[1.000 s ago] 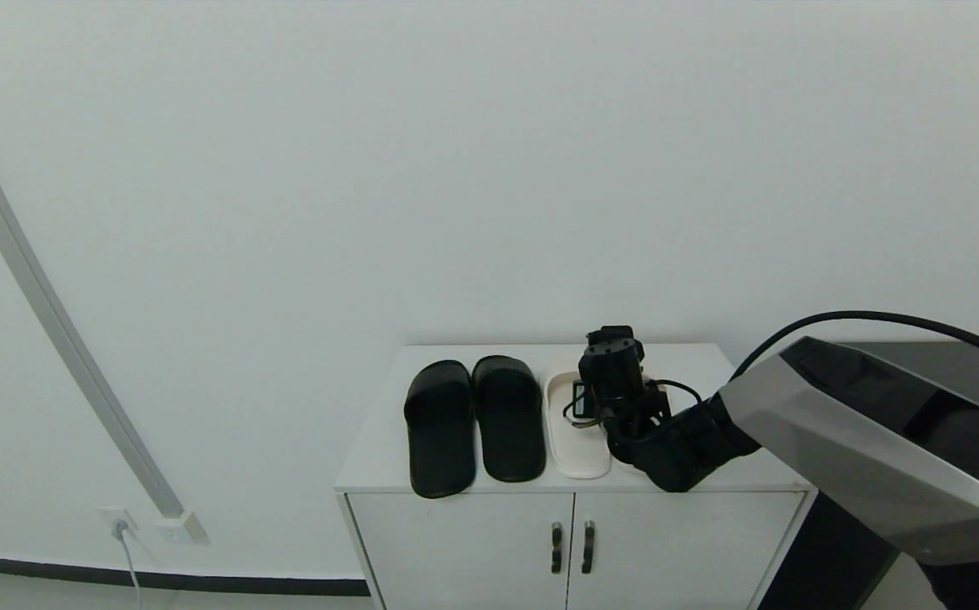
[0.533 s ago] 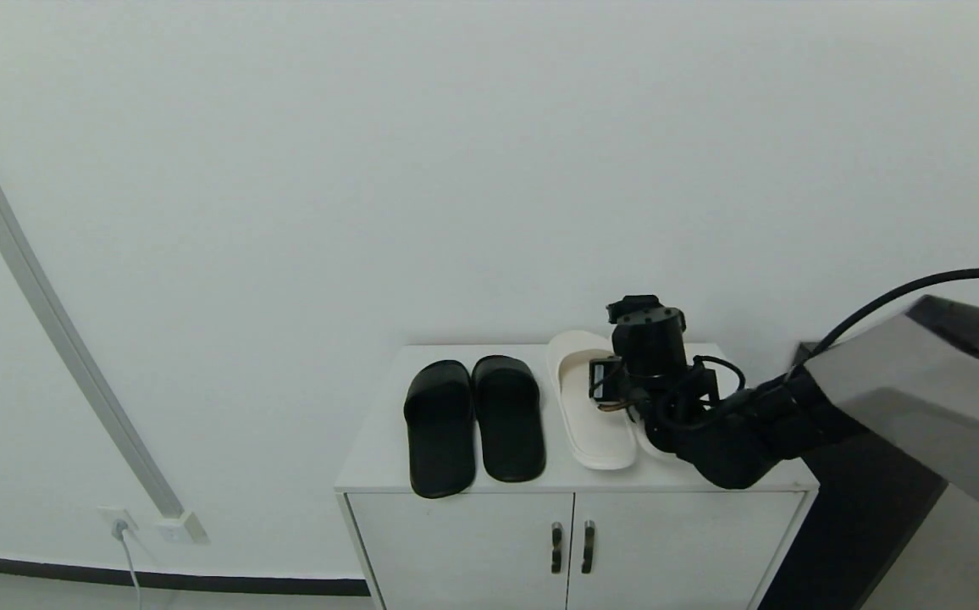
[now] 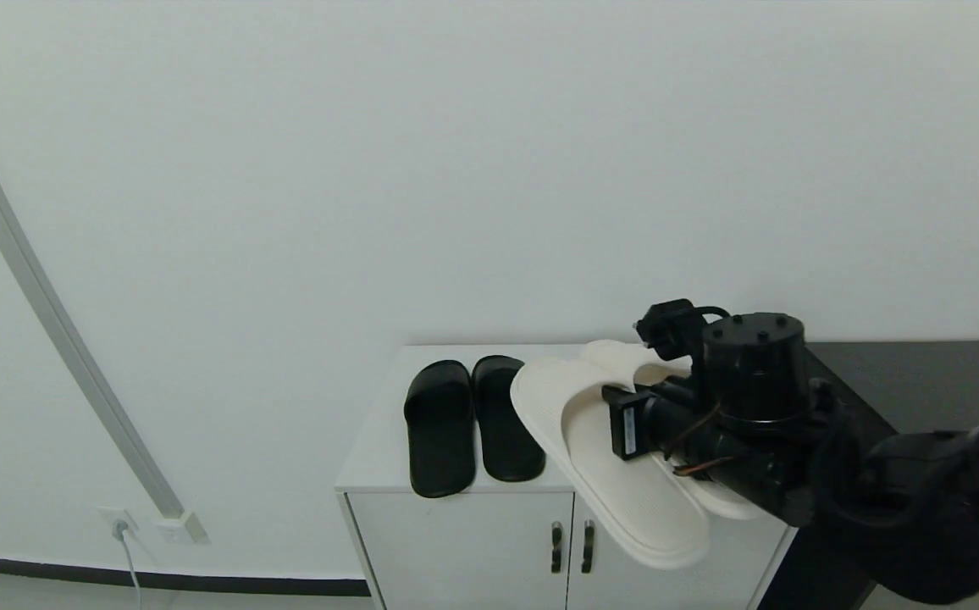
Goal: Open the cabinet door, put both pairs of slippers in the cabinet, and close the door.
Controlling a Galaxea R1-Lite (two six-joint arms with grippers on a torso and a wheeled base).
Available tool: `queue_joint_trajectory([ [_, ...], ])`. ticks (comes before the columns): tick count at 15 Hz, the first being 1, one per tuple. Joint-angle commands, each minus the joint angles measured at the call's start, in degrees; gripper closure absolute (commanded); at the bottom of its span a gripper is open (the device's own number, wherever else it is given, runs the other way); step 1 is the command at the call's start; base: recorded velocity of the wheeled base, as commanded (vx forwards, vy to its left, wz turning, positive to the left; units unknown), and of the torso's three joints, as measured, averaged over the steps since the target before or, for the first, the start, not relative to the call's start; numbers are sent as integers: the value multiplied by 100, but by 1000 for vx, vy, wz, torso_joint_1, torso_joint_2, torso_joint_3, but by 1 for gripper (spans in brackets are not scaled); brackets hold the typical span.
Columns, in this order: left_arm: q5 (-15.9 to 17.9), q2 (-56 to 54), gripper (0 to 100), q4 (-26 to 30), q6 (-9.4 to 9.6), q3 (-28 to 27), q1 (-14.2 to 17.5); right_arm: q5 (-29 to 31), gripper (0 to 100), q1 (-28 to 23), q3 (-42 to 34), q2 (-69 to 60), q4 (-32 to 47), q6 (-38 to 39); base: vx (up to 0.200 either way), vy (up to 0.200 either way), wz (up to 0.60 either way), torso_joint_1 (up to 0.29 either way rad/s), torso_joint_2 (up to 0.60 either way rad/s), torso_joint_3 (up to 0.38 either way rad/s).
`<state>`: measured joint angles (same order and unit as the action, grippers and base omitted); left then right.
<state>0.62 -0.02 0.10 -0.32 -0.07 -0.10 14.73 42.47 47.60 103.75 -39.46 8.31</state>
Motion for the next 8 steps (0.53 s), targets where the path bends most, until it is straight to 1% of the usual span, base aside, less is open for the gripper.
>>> queue_joint_trajectory([
  [1,-1,2,100,-1,-3,-1,1,-418,100,95,-603,-848,-62,-243,0,0,0,0,0,0],
  [2,-1,2,100,-1,5,-1,1,-646,100,156,-726,-1024,-44,-322,0,0,0,0,0,0],
  [6,-1,2,100,-1,-3,-1,1,-1068,100,174,-876,-1129,-27,-480,0,0,0,0,0,0],
  [8,-1,2,100,-1,-3,-1,1,-1077,100,165,-999,-1077,-62,-814,0,0,0,0,0,0],
])
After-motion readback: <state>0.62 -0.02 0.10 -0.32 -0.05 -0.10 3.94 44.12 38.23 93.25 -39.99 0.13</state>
